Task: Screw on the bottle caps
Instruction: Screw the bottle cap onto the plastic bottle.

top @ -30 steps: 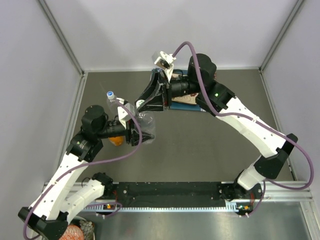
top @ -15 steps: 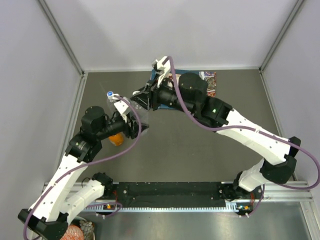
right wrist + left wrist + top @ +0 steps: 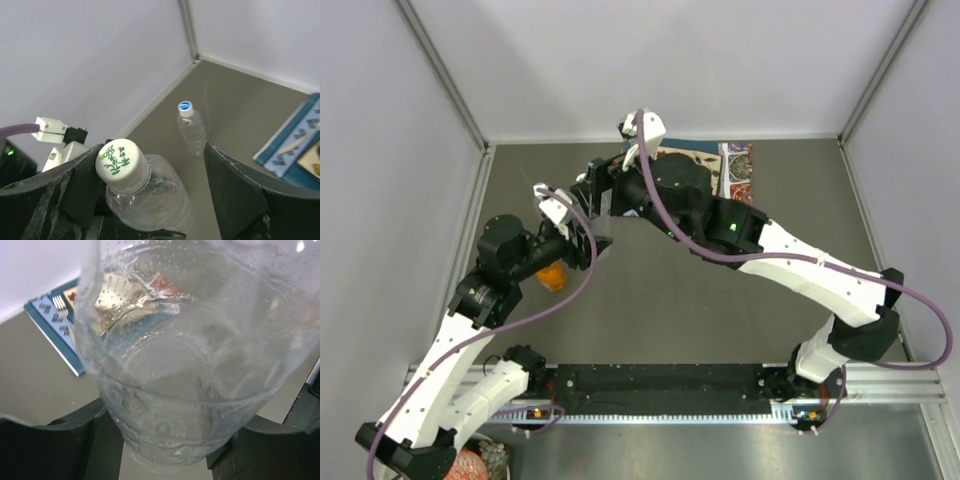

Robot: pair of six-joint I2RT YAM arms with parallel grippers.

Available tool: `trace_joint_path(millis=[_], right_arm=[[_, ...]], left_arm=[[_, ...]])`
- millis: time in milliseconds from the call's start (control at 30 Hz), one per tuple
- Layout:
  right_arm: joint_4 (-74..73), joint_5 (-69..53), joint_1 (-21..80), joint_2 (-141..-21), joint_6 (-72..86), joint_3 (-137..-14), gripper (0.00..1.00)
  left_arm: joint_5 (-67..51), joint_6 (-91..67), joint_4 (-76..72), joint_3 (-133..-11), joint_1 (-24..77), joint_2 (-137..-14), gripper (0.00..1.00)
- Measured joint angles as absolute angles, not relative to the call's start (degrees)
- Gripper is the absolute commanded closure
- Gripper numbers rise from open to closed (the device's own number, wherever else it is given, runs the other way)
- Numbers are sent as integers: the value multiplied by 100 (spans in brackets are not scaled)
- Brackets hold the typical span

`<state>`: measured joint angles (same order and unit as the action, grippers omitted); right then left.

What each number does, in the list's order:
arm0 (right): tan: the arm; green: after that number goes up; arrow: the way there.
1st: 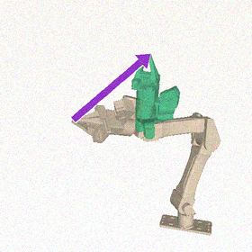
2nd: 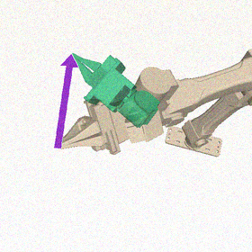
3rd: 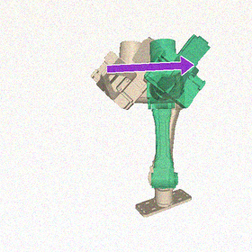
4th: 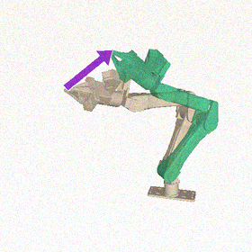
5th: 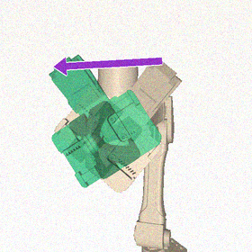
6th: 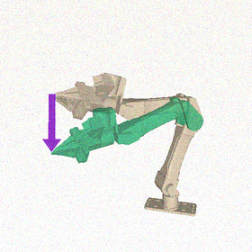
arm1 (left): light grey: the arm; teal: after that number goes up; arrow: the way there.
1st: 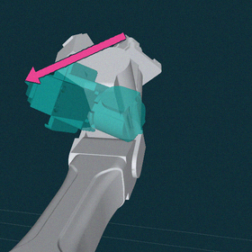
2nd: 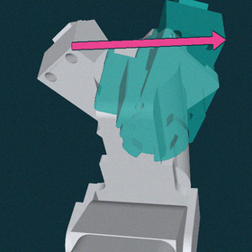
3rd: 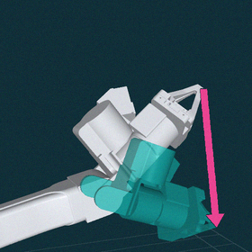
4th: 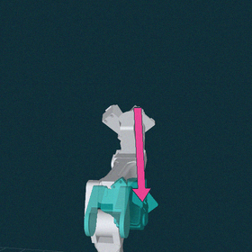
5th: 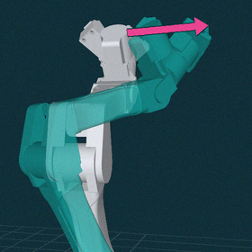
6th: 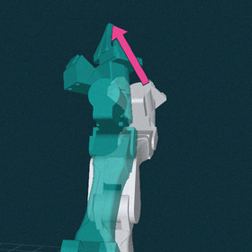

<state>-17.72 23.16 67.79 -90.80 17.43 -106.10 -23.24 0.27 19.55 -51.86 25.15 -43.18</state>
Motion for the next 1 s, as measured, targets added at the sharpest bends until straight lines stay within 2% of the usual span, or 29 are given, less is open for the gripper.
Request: trace_joint_path(millis=[67, 233, 500, 733, 1000], right_arm=[[-1890, 1925, 6667, -8943, 1813, -10608, 14], [-1946, 475, 6239, -8296, 1964, -10213, 14], [-1785, -2630, 5365, -7476, 1581, -10038, 21], [-1339, -4508, 5037, -8007, 1413, -10263, 28], [-528, -5616, 4980, -8750, 1984, -10331, 35]], left_arm=[[-2401, 64, 1798, -5183, 2517, -4265, 99], [-2759, 119, 1483, -5164, 2534, -4226, 99], [-3841, -1, 1227, -5124, 2517, -4246, 98], [-6020, -558, 873, -5085, 2515, -4447, 98], [-6825, -611, 856, -5085, 2515, -4543, 98]])
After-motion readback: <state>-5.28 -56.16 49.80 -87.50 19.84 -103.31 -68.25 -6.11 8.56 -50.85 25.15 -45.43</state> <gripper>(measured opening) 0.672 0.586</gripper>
